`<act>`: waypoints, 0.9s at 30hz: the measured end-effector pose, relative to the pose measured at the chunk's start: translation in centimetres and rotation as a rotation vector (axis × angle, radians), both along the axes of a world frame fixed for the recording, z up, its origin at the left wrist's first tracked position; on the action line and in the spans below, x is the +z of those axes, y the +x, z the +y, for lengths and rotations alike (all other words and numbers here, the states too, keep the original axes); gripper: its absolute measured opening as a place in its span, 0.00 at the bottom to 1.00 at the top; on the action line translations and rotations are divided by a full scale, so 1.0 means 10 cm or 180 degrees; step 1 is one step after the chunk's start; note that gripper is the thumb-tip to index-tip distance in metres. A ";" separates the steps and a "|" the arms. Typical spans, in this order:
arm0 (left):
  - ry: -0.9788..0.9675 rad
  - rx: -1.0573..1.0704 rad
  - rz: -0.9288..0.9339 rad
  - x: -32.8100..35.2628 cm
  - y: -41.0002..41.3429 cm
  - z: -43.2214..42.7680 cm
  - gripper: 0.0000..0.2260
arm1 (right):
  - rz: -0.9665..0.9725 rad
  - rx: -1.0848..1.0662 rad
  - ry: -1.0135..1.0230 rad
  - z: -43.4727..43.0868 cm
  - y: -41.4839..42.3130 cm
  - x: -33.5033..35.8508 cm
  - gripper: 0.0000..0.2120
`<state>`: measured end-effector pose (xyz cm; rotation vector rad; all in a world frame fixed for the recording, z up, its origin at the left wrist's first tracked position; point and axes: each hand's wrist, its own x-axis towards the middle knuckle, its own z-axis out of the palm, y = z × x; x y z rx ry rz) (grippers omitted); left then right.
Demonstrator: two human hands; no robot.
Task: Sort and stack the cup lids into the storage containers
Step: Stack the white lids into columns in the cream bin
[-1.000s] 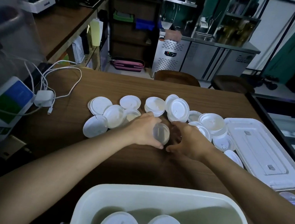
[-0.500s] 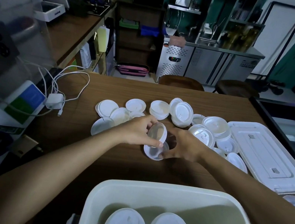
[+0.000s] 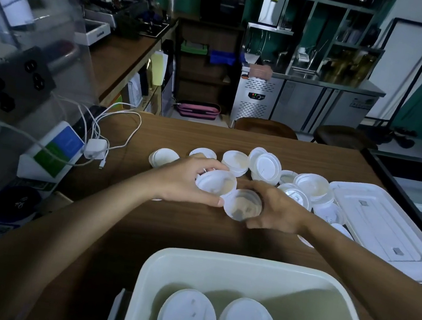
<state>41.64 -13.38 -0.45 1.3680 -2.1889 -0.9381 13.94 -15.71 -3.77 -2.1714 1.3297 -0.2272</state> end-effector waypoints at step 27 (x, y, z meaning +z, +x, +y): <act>-0.0357 -0.0783 -0.0779 0.91 -0.08 1.61 0.35 | -0.0337 0.0202 -0.0659 1.99 -0.22 0.98 0.38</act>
